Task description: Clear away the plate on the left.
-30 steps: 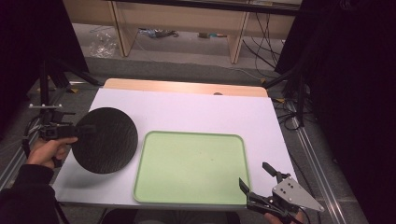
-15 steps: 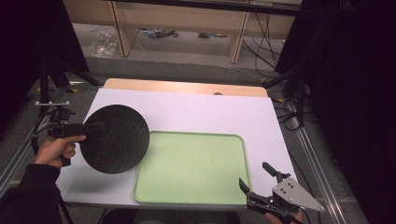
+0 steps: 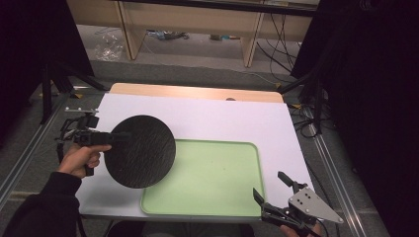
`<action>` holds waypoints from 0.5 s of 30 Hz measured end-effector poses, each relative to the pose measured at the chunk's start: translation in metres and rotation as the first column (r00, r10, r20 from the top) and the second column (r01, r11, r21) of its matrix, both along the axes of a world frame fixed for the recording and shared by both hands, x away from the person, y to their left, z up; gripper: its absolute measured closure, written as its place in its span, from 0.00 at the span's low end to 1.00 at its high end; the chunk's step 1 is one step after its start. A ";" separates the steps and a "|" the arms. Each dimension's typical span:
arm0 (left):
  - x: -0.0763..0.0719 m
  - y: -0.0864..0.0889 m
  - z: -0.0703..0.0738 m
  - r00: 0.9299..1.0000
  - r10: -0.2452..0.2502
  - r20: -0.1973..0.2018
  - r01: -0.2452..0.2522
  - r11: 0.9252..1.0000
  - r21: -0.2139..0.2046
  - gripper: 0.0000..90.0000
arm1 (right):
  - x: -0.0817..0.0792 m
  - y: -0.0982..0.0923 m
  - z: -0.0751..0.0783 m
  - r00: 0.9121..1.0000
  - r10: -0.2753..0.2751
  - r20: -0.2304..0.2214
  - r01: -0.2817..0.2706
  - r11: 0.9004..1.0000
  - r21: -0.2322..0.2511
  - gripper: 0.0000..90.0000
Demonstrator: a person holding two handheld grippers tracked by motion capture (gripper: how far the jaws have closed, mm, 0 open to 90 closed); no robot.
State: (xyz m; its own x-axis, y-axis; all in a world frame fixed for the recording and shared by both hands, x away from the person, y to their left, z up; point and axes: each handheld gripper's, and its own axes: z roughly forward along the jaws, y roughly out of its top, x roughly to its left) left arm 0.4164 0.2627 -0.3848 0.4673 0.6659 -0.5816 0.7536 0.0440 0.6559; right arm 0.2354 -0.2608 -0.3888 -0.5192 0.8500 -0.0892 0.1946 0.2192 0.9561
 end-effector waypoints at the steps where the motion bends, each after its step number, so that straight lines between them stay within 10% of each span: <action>1: 0.000 -0.004 0.000 1.000 -0.001 -0.001 0.001 1.000 -0.008 0.87 | 0.000 0.000 0.000 1.000 -0.001 0.002 0.001 1.000 0.001 0.17; 15: 0.008 -0.034 -0.006 0.997 -0.073 -0.024 0.073 0.997 0.006 0.87 | 0.000 0.000 0.000 1.000 0.001 0.004 -0.001 1.000 0.000 0.17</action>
State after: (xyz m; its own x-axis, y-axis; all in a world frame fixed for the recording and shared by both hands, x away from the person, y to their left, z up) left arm 0.4248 0.2287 -0.3905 0.5008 0.6350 -0.5882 0.7699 -0.0162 0.6380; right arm 0.2358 -0.2606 -0.3893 -0.5199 0.8493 -0.0917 0.1901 0.2196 0.9569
